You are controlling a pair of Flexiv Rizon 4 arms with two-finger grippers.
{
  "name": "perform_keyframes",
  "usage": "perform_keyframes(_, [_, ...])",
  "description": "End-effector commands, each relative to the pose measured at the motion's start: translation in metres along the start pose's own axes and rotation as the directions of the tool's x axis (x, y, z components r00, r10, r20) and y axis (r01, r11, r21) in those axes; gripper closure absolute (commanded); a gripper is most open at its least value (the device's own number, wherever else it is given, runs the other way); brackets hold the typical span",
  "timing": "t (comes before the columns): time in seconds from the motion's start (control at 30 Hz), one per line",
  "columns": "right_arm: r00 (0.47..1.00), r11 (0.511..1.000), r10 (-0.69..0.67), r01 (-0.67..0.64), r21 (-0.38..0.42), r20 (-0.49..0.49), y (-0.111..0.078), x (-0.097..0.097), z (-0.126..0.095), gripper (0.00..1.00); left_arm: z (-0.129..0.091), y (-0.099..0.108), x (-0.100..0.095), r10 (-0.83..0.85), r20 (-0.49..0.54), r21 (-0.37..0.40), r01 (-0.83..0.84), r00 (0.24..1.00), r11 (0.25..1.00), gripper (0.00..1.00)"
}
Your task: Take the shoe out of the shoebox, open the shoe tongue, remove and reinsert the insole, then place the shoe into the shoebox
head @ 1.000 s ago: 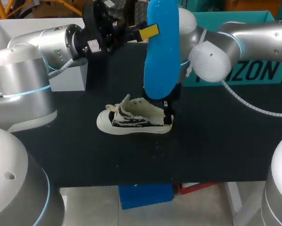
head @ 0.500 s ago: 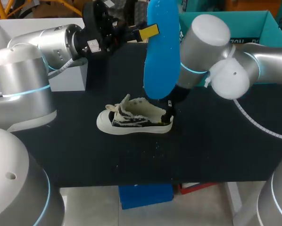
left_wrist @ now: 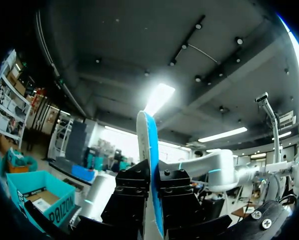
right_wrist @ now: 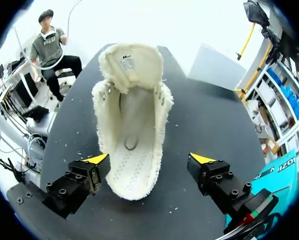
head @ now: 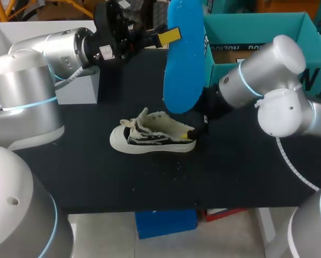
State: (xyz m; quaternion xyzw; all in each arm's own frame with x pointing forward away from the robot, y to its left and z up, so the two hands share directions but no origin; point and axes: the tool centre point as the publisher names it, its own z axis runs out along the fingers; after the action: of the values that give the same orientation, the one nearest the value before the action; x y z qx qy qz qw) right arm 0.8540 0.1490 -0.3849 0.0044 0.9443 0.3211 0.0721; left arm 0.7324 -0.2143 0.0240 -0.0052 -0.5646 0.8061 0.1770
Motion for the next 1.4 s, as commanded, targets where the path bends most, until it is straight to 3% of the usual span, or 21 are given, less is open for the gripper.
perform_keyframes(0.03, [1.000,0.972,0.000,0.001,-0.236,0.004,-0.006,0.004,0.003,0.00,0.000,0.001,0.000,0.001,-0.001,0.000,-0.001,1.000,1.000,1.00])
perform_keyframes(0.43, [0.999,0.951,0.042,-0.041,-0.308,-0.003,-0.015,0.016,0.009,0.00,0.000,0.001,0.000,0.001,-0.001,0.000,-0.001,1.000,1.000,1.00])
perform_keyframes(1.07, [0.998,0.950,0.053,-0.065,-0.304,-0.045,-0.030,0.026,0.016,0.00,0.000,0.001,0.000,0.001,-0.001,0.000,-0.001,1.000,1.000,1.00])
perform_keyframes(1.23, [0.999,0.973,0.033,-0.041,-0.229,-0.042,-0.033,0.018,0.003,0.00,0.000,0.001,0.000,0.001,-0.001,0.000,-0.001,1.000,1.000,1.00])
perform_keyframes(1.4, [0.994,1.000,-0.016,0.015,-0.011,-0.107,-0.033,0.005,-0.012,0.00,0.000,0.001,0.000,0.001,-0.001,0.000,-0.001,1.000,1.000,1.00])
